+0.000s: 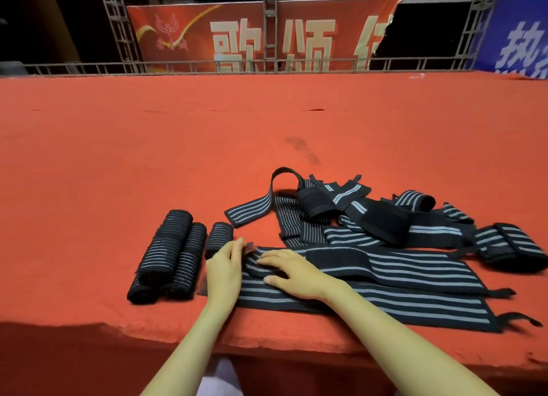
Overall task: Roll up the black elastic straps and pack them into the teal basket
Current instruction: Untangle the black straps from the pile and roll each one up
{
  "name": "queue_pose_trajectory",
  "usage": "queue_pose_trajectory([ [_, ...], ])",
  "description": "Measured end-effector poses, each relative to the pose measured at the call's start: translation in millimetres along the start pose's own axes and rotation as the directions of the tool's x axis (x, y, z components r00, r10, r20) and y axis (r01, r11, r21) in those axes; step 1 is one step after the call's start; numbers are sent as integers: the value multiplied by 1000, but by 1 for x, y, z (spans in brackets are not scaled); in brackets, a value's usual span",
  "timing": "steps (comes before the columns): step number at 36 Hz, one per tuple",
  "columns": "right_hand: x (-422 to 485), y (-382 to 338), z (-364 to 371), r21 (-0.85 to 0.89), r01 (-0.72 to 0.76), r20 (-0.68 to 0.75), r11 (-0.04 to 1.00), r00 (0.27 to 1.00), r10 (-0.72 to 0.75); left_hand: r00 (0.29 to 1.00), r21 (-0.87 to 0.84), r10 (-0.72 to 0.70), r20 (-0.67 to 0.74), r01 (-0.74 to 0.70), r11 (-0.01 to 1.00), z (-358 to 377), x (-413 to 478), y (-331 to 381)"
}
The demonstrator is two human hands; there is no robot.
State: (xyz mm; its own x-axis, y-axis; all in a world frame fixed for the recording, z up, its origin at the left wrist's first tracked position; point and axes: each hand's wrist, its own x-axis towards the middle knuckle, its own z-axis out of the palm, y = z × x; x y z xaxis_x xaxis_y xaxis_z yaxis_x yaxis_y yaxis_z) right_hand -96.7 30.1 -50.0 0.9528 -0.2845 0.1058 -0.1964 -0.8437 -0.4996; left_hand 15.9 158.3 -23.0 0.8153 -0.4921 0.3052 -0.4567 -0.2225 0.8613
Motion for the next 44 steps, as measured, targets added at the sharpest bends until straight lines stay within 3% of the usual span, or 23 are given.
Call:
queue_pose_trajectory([
  [6,-2,-1,1,-19,-4,-8,1000,1000,4,979,-245,-205,7,200,949,8,2,-7],
  [9,-3,-2,-2,7,-22,18,1000,1000,22,975,-198,-221,7,218,956,17,4,-6],
  [12,-7,-2,-13,15,-15,42,1000,999,14,989,-65,-142,29,144,987,21,4,-2],
  [16,-16,7,-30,-137,-14,-19,991,1000,11,997,27,78,12,-78,997,22,0,-2],
  [20,-34,28,-44,-158,-104,-39,982,994,99,960,213,267,84,-279,936,28,-3,-2],
  [24,-54,42,-58,-140,-162,-69,977,986,154,927,342,321,196,-371,864,43,-5,4],
  [35,-78,53,-52,-10,-223,-130,975,967,220,919,241,68,389,-173,955,44,5,17],
  [40,-79,53,-48,23,-258,-139,966,956,259,940,215,-56,336,-18,976,34,14,6],
  [44,-78,50,-48,18,-268,-140,963,953,268,924,348,-191,331,68,935,35,16,5],
])
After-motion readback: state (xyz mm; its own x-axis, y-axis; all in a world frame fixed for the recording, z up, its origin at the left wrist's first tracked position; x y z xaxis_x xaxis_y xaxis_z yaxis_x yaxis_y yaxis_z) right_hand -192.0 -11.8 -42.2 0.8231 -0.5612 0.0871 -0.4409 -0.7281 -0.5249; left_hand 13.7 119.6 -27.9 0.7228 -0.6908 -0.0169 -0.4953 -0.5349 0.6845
